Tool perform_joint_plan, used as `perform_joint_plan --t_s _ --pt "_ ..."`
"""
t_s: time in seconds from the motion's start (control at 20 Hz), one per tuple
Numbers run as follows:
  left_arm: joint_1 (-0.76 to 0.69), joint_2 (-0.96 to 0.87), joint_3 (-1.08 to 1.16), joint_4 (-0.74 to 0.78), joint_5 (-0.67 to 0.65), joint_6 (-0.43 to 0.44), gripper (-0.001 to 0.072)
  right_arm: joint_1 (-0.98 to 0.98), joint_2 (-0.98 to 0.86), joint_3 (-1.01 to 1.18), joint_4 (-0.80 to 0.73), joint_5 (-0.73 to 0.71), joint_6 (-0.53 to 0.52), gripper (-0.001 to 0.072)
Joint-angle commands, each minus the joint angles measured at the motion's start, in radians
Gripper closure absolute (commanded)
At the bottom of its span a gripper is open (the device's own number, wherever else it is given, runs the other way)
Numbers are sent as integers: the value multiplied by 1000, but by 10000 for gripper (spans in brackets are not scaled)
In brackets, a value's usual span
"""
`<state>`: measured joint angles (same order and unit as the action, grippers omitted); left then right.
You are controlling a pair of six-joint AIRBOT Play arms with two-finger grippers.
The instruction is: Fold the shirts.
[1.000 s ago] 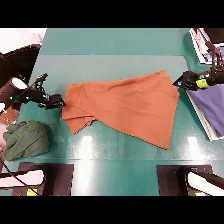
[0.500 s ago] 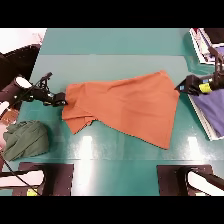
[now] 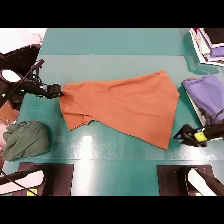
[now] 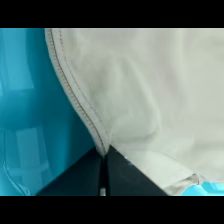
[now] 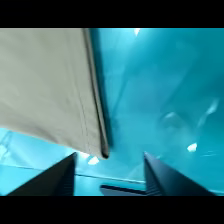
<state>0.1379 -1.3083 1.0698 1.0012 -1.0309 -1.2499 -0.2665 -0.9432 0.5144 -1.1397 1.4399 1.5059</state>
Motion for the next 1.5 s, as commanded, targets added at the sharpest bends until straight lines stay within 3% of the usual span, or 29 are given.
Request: perform_joint_plan --t_s 0.0,0.25,0.35,0.45,0.55,0.8,1.15,1.45 --pt "0 6 2 0 -2 2 684 31 23 -161 77 -99 3 282" --pt "0 6 2 0 2 2 684 177 2 -165 103 -186 40 295" --pt "0 6 2 1 1 2 683 229 -35 -165 105 -195 39 423" --pt "0 6 2 3 -2 2 684 275 -46 -148 99 -230 38 598" --pt "0 24 2 10 -3 1 684 307 -13 -99 98 -242 38 697" --pt "0 228 81 21 -10 -30 684 265 158 230 92 -237 37 697" --pt "0 530 544 19 -9 -66 684 72 222 923 92 -234 -60 697" --pt "0 572 921 19 -51 -183 685 -99 222 1296 92 -156 -79 697"
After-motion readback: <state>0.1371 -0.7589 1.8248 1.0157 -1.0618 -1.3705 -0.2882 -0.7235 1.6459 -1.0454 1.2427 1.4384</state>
